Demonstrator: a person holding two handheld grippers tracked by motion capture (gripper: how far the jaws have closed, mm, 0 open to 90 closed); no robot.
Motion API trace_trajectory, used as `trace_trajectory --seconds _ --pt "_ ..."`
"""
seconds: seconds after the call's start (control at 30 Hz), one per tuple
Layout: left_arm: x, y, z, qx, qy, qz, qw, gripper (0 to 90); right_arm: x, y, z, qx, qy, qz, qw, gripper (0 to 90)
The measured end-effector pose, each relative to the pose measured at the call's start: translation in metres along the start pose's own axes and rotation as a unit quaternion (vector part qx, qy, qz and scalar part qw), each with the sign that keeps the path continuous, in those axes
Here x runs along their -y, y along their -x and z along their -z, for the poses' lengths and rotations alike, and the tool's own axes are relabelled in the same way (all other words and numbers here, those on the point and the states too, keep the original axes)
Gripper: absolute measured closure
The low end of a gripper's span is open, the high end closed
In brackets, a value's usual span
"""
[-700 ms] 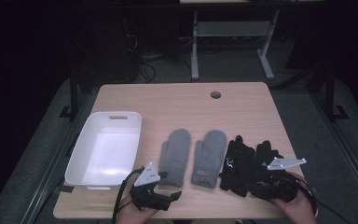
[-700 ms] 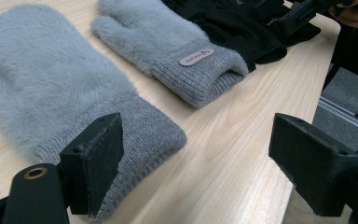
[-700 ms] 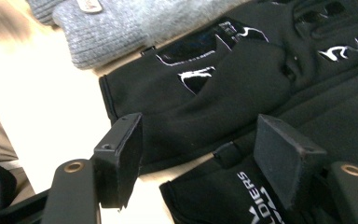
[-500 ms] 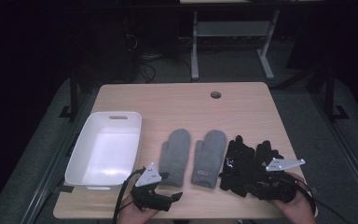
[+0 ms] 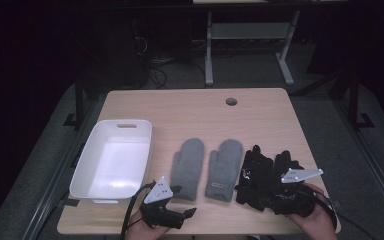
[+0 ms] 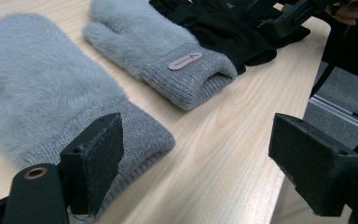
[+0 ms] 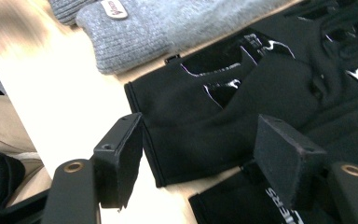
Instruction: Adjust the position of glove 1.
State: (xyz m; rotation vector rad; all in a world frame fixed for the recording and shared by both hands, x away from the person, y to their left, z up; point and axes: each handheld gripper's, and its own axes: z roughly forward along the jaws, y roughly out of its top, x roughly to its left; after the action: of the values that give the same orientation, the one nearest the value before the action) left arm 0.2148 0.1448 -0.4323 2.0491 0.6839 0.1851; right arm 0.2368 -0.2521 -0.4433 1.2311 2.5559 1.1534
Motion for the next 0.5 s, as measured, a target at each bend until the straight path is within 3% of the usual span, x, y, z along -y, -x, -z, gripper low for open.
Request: trace_trajectory --seconds 0.5 --pt "-0.001 -0.005 0.002 -0.008 0.005 0.003 0.9999 17.8 -0.048 -0.007 -0.011 -0.020 -0.020 0.040 0.9988 32.6"
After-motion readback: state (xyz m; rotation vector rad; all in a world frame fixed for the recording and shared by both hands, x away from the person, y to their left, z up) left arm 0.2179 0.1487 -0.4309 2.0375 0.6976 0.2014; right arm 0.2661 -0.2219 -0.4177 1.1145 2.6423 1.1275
